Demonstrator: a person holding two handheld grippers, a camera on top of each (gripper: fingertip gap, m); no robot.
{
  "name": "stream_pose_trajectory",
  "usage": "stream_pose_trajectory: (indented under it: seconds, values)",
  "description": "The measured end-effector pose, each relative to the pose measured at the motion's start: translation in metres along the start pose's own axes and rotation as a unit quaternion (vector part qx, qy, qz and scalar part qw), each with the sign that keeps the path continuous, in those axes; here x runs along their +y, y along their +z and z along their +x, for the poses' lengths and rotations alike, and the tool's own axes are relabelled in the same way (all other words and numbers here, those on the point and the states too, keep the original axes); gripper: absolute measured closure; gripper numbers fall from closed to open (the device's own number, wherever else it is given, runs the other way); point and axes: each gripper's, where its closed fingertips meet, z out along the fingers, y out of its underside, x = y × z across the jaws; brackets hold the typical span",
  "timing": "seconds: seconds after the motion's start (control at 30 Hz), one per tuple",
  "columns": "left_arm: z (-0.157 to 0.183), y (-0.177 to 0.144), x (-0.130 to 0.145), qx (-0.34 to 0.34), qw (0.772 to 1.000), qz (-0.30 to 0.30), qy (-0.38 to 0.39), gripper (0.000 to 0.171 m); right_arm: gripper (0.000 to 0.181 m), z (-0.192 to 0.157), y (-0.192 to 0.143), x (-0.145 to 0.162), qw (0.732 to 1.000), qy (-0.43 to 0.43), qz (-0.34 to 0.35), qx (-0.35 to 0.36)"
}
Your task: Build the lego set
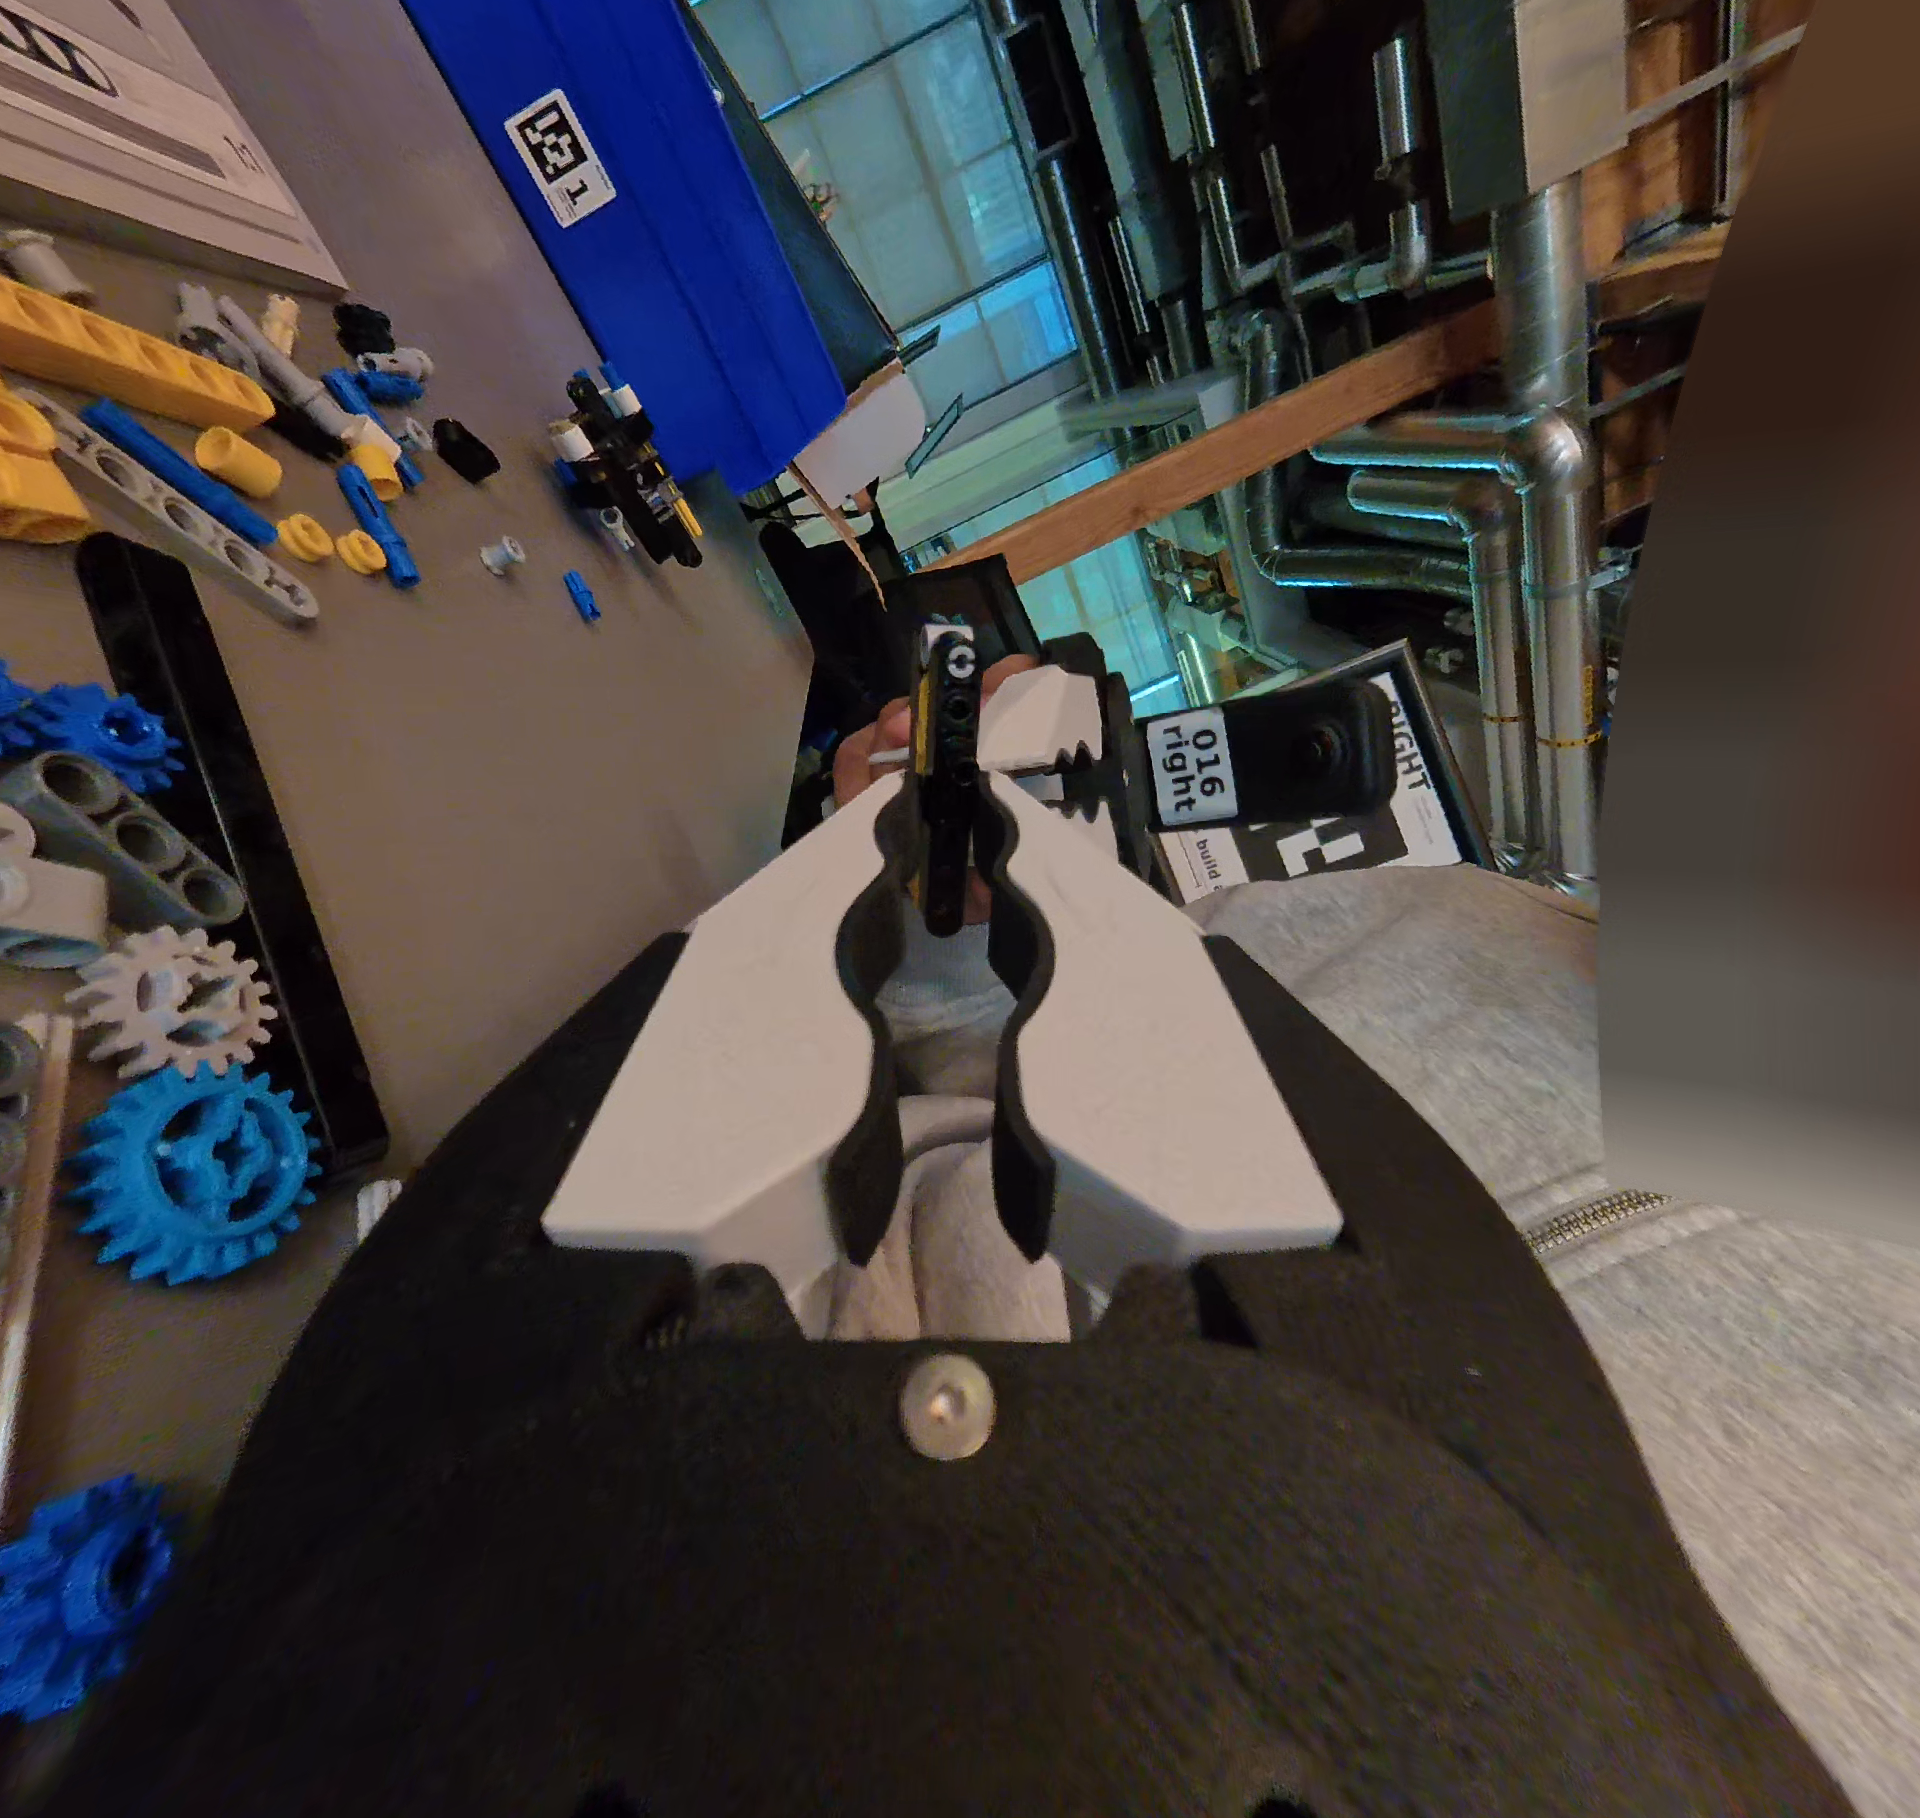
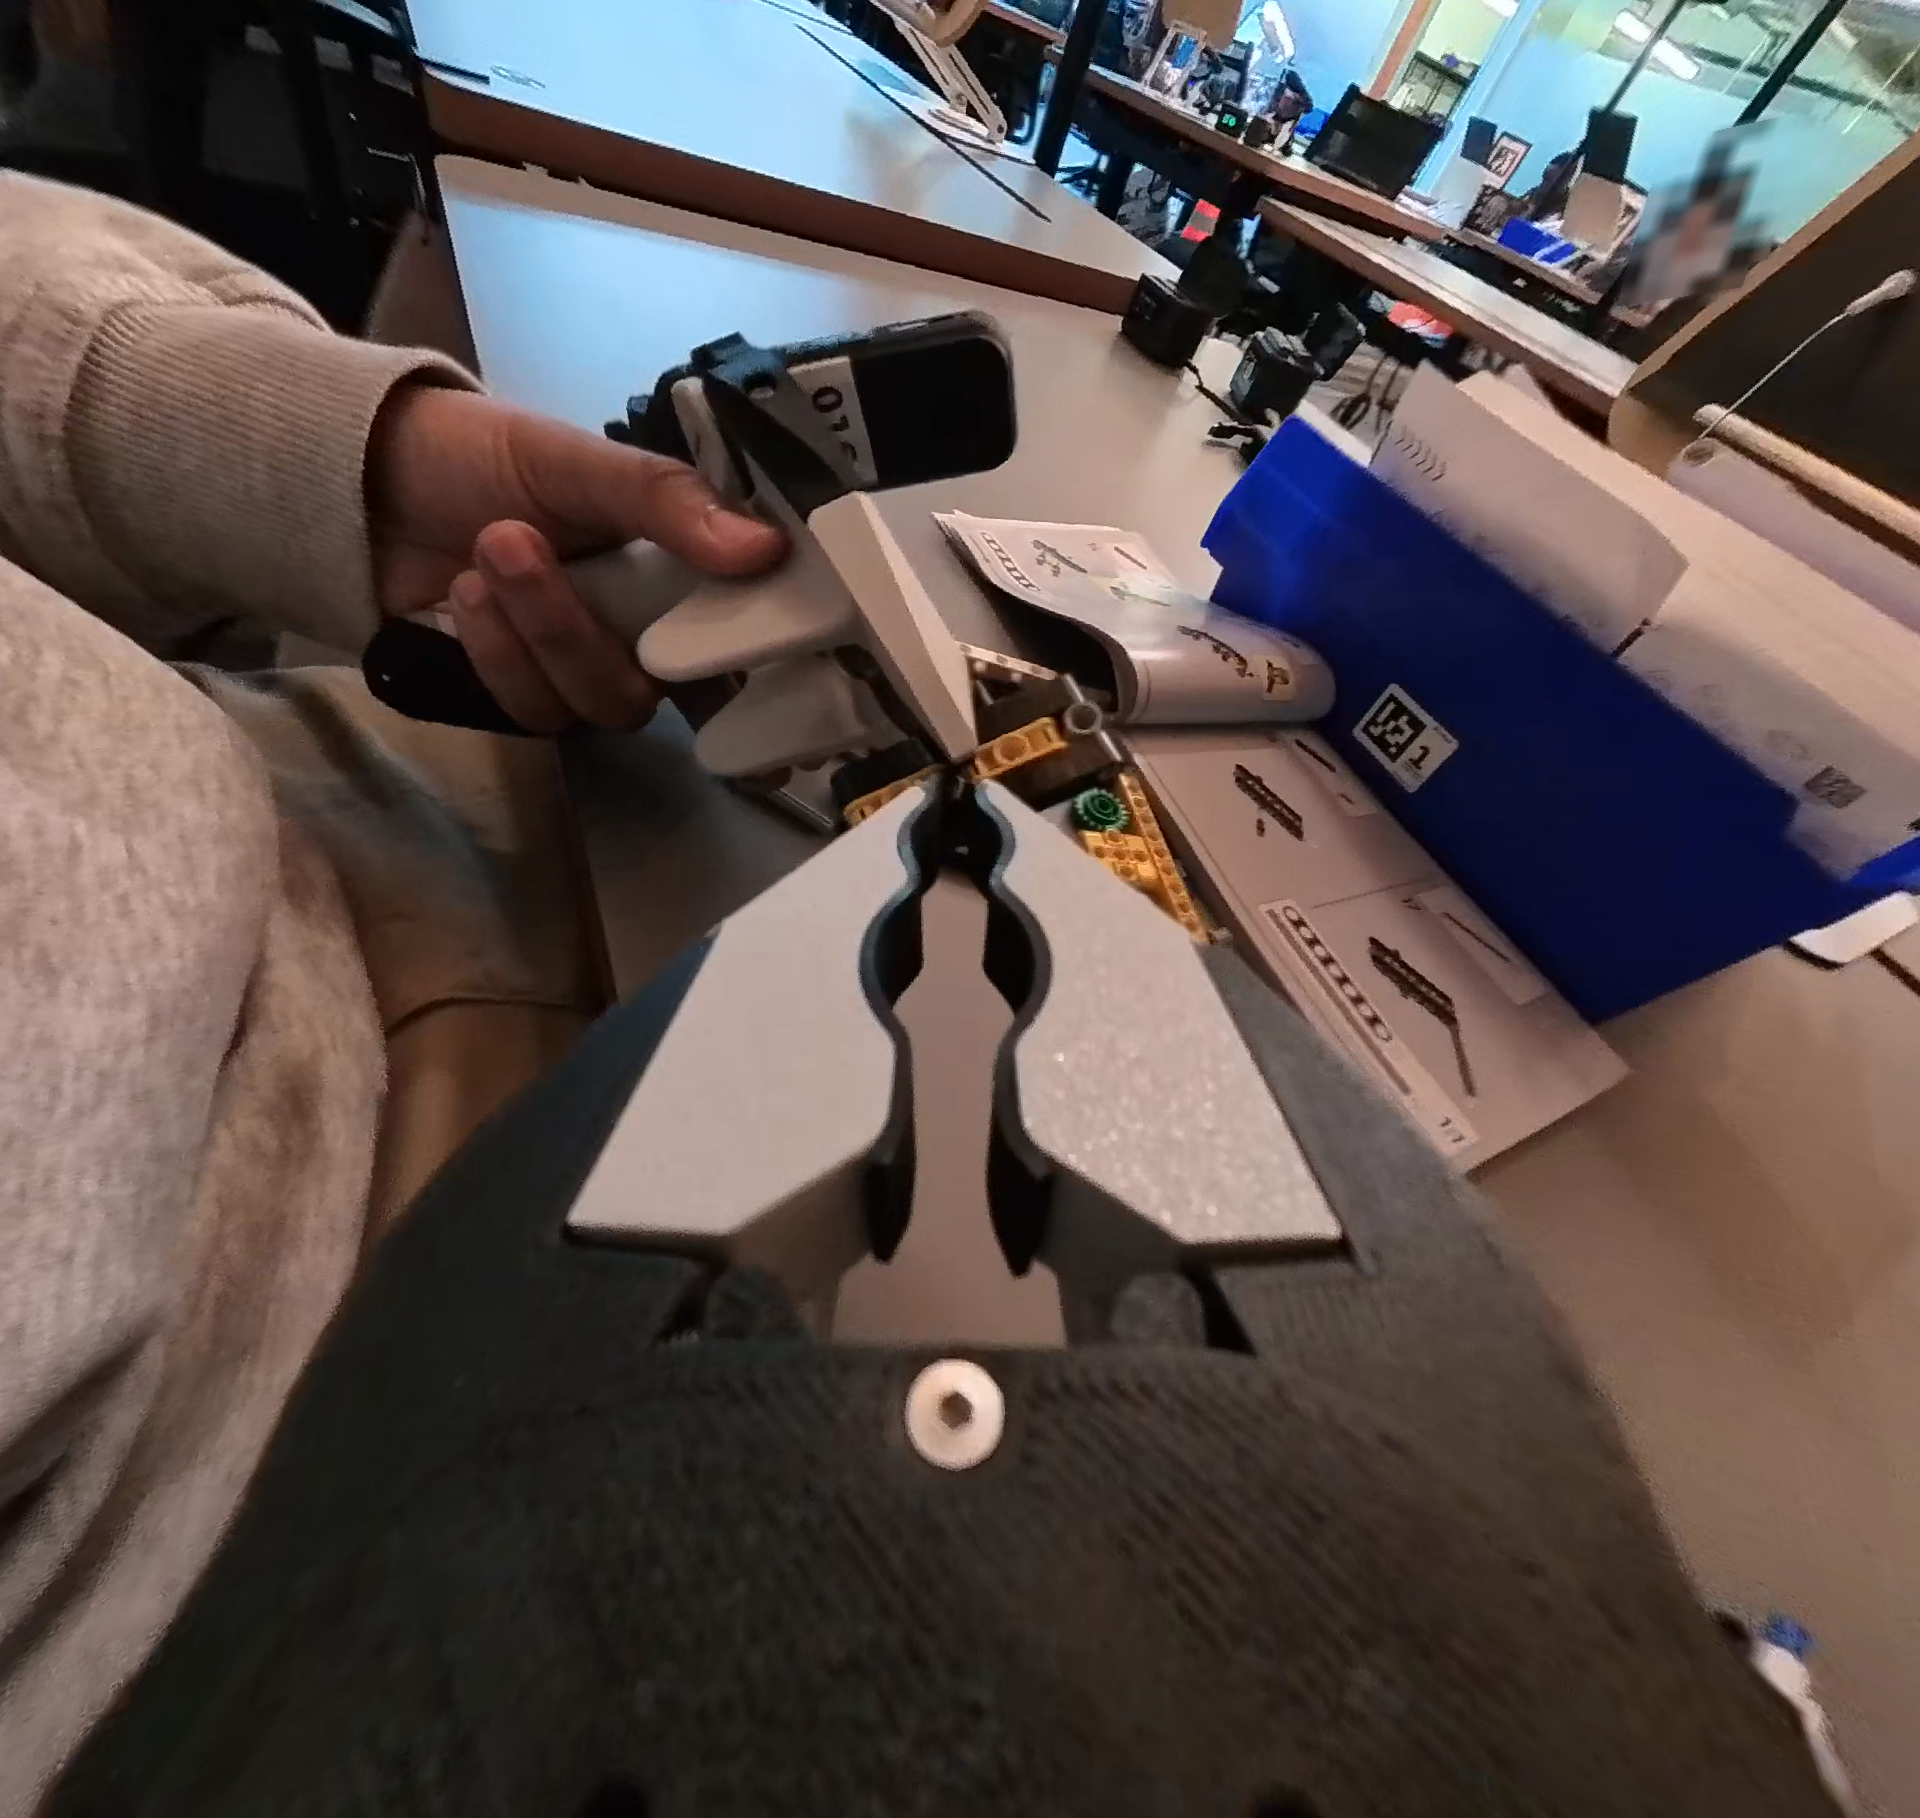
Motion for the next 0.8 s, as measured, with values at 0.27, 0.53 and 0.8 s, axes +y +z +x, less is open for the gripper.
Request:
stream_pose_trajectory:
  seconds: [0.27, 0.53, 0.8]
  values:
    - [0.000, -0.009, -0.012, 0.009, 0.999, 0.032, -0.013, 0.163, 0.179, 0.009, -0.012, -0.012, 0.991, 0.114, 0.055, -0.042]
    - [0.019, -0.014, -0.013, 0.082, 0.996, 0.016, -0.024, 0.162, 0.179, 0.021, -0.016, -0.013, 0.971, 0.218, 0.069, -0.069]
    - [0.023, -0.007, 0.002, 0.108, 0.993, -0.034, -0.045, 0.162, 0.179, 0.009, -0.016, -0.017, 0.958, 0.254, 0.067, -0.115]
